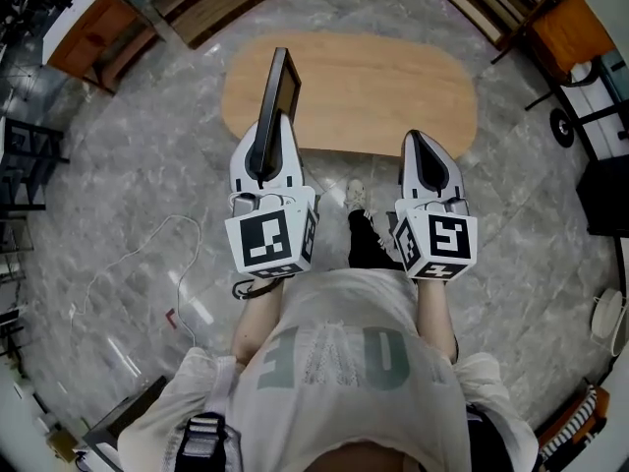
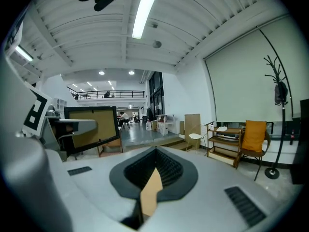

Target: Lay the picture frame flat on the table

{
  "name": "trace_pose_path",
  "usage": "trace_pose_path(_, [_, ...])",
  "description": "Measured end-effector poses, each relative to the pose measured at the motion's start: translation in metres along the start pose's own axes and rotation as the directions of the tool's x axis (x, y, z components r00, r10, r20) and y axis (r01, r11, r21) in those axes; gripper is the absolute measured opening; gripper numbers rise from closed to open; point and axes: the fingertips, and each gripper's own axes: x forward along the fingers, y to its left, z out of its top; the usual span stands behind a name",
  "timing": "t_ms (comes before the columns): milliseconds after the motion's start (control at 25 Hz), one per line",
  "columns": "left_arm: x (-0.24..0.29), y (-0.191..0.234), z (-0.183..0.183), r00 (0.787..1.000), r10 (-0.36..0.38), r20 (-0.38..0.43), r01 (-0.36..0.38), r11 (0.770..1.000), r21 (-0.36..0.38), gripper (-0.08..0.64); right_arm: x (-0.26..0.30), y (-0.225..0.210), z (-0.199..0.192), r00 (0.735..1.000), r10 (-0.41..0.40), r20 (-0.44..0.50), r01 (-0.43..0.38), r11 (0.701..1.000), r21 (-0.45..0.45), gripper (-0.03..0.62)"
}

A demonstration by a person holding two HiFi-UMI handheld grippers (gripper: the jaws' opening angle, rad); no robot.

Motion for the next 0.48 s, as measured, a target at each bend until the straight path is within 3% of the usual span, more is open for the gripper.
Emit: trace_pose_path(480, [0.185,0.015,0.015,0.997,0.063,-0.037,-0.063,0.998,-0.008,0.02,0.17,-0.072,0.04,0.996,0.071,-0.061,-0.072,0.997,0.001,0.008])
